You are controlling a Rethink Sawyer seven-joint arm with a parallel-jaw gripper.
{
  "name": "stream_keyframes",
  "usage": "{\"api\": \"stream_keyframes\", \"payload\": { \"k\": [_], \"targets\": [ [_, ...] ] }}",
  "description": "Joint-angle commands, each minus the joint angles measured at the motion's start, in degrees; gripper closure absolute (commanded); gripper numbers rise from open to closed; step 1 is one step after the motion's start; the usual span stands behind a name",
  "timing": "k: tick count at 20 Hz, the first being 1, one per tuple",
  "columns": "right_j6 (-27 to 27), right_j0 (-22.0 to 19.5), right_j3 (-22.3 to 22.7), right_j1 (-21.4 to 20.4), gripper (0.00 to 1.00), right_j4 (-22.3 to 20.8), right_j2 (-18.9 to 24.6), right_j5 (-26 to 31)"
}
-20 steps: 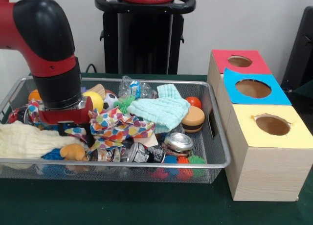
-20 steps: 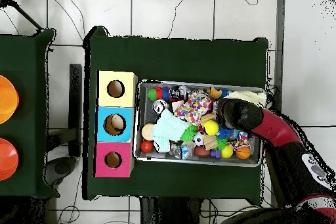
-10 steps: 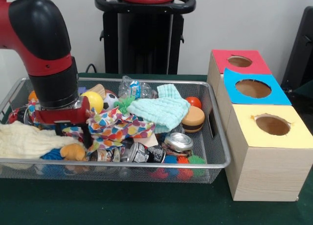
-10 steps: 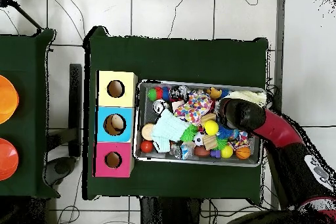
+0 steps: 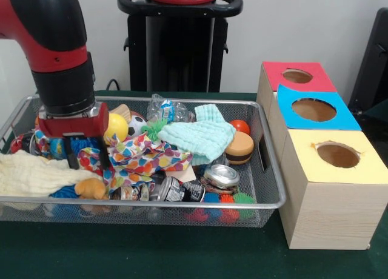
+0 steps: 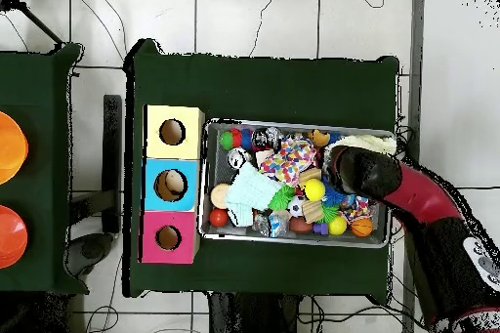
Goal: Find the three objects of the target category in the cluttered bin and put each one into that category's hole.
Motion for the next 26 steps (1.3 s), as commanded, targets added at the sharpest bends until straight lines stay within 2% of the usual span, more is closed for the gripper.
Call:
{"api": "stream_keyframes", "payload": {
  "k": [1,5,13,22,26],
  "targets": [
    [3.6,1.0,5.4,-5.0,0.00,-1.6,1.9,-0.2],
    [4.0,1.3,4.6,-3.0,0.00,-1.9,1.8,-1.6],
    [4.8,1.3,5.4,-2.5,0.00,-2.2,1.6,-4.0],
    [3.5,0.5,4.0,-0.4,0.00,-2.1,2.2,-3.7],
    [3.3,0.4,4.3,-1.7,0.00,-1.8,2.2,-2.5]
  ]
}}
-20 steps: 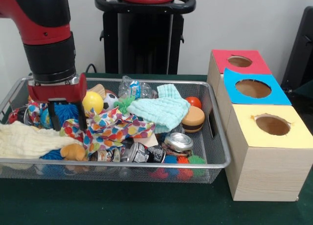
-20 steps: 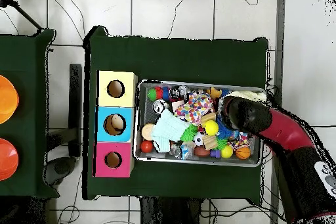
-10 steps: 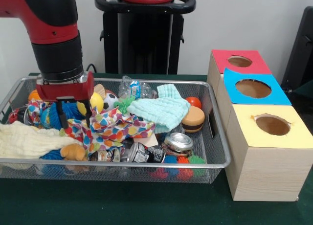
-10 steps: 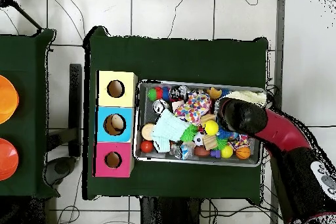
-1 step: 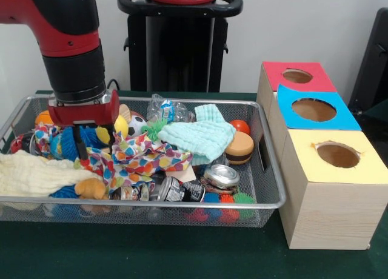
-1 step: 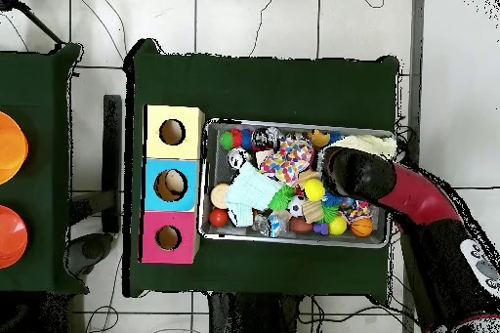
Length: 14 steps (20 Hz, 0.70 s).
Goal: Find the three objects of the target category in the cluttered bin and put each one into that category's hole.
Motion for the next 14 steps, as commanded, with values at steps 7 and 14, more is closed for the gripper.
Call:
{"api": "stream_keyframes", "payload": {
  "k": [7,14],
  "targets": [
    [2.6,2.6,-8.3,4.9,0.00,-1.1,1.0,3.4],
    [3.2,3.9,-13.2,7.7,0.00,0.5,0.9,6.0]
  ]
}}
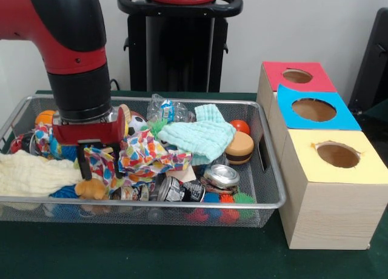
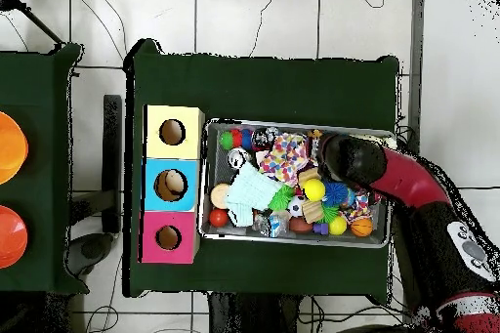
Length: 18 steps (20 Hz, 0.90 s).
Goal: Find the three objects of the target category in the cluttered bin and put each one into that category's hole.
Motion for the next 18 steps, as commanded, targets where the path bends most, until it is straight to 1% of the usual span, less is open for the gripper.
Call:
{"api": "stream_keyframes", "payload": {
  "k": [1,7,12,18],
  "targets": [
    [3.3,0.9,-6.9,4.3,0.00,0.5,1.0,5.4],
    [3.9,0.6,-6.5,4.8,0.00,0.9,1.1,4.8],
    [4.5,0.0,-5.2,4.8,0.00,1.0,1.1,3.5],
    [4.3,-0.7,-5.2,5.0,0.00,1.0,1.0,3.2]
  ]
}}
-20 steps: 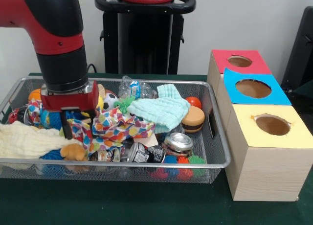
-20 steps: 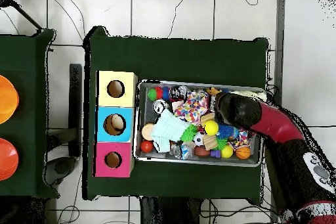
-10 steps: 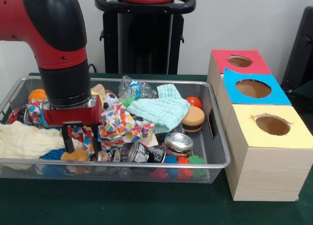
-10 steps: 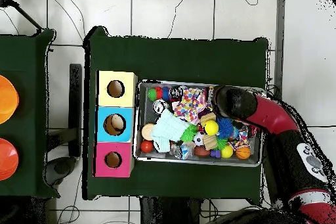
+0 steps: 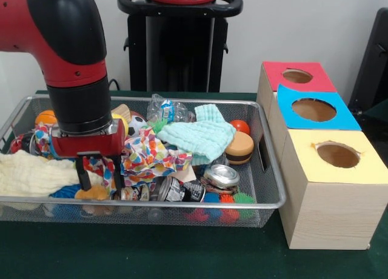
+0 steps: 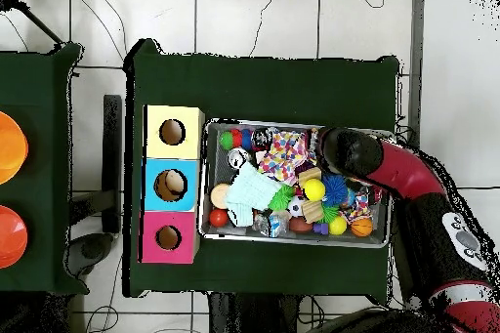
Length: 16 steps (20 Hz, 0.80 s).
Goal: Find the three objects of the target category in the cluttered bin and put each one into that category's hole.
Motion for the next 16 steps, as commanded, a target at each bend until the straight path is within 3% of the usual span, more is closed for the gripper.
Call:
{"api": "stream_keyframes", "payload": {
  "k": [1,16],
  "targets": [
    [4.3,-1.3,-2.5,2.8,0.00,1.0,1.1,3.0],
    [-0.6,-4.4,-6.4,4.9,0.00,-0.3,2.2,5.0]
  ]
}}
